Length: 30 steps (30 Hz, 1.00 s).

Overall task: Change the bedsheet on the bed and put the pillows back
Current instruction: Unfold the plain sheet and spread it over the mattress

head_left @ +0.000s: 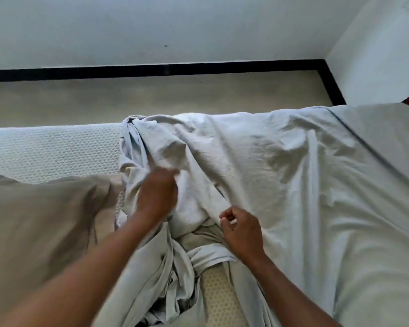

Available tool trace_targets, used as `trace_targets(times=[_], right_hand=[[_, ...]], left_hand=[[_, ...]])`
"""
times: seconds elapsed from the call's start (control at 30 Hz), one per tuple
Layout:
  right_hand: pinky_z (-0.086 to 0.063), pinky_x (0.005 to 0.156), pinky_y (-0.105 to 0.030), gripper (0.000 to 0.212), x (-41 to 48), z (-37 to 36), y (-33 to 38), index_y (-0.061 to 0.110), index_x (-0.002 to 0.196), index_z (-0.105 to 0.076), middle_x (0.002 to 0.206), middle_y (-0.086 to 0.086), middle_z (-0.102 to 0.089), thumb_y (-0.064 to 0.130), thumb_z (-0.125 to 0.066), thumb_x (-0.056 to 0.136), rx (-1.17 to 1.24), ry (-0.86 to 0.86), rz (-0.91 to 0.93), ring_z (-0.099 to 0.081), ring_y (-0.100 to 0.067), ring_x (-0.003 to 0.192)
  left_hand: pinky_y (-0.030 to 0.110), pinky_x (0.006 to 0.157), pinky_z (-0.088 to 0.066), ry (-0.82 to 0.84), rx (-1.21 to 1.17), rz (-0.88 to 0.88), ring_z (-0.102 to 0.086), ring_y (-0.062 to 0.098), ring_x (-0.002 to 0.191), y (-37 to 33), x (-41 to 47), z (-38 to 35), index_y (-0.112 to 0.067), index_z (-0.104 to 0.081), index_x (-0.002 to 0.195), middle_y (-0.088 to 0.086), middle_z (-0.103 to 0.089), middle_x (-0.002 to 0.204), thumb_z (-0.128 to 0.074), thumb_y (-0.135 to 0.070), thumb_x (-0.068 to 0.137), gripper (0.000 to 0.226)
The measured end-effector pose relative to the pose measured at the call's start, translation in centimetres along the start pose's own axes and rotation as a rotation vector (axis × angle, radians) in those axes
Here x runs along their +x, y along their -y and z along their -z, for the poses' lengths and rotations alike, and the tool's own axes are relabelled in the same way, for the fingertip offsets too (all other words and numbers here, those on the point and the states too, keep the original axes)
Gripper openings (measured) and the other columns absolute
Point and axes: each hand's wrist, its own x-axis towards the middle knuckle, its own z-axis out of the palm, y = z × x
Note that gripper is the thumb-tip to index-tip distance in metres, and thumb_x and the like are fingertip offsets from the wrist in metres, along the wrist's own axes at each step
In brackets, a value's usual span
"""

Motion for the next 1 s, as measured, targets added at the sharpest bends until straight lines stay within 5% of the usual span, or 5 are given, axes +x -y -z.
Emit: trace_targets(times=[0.2, 0.4, 0.57, 0.8, 1.0], right_hand=[[-0.047, 0.069, -0.03, 0.01, -10.0, -0.1, -1.6, 0.027, 0.085, -0.065, 0.083, 0.009, -0.066, 0.021, -0.07, 0.079, -0.186, -0.108, 0.042, -0.063, -0.017, 0.078], [-0.052, 0.085, -0.041, 0.048, -17.0, 0.9, -5.4, 0.015, 0.113, -0.058, 0.109, -0.003, -0.059, 0.041, -0.067, 0.074, -0.147, -0.002, -0.191, -0.06, -0.026, 0.099], [-0.05, 0.087, -0.047, 0.06, -20.5, -0.2, -7.6, 0.02, 0.131, -0.052, 0.121, -0.003, -0.062, 0.034, -0.075, 0.077, -0.465, 0.128, -0.187, -0.063, -0.028, 0.103], [-0.046, 0.073, -0.04, 0.018, -22.9, 0.4, -6.8, 0.021, 0.09, -0.068, 0.088, 0.003, -0.063, 0.009, -0.06, 0.079, -0.37, -0.087, 0.039, -0.058, -0.022, 0.085], [-0.055, 0.07, -0.031, 0.023, -25.7, 3.1, -6.7, 0.021, 0.072, -0.072, 0.077, 0.002, -0.074, 0.016, -0.049, 0.071, 0.035, 0.743, 0.013, -0.068, -0.015, 0.073]], left_hand=[[0.045, 0.08, -0.051, 0.557, 0.202, -0.174, -0.057, 0.026, 0.095, -5.7, -16.2, -2.6, -0.023, -0.061, 0.119, 0.003, -0.063, 0.104, -0.056, -0.066, 0.076, 0.061], [0.037, 0.094, -0.044, 0.964, 0.602, -0.287, -0.066, 0.026, 0.11, -2.8, -17.0, 0.6, -0.028, -0.066, 0.118, 0.001, -0.07, 0.114, -0.056, -0.04, 0.089, 0.033], [0.076, 0.107, -0.024, 1.192, 1.183, 0.058, -0.039, 0.036, 0.143, -1.0, -14.4, 3.3, -0.039, -0.049, 0.144, 0.001, -0.05, 0.152, -0.044, -0.06, 0.092, 0.057], [0.048, 0.083, -0.051, 0.491, 0.389, -0.279, -0.056, 0.038, 0.102, -8.2, -19.6, -2.2, -0.011, -0.061, 0.121, 0.016, -0.062, 0.111, -0.067, -0.035, 0.075, 0.051], [0.046, 0.084, -0.048, 0.652, 0.439, -0.328, -0.061, 0.037, 0.101, -9.1, -22.8, -5.8, -0.015, -0.053, 0.13, 0.012, -0.061, 0.108, -0.065, -0.02, 0.08, 0.051]])
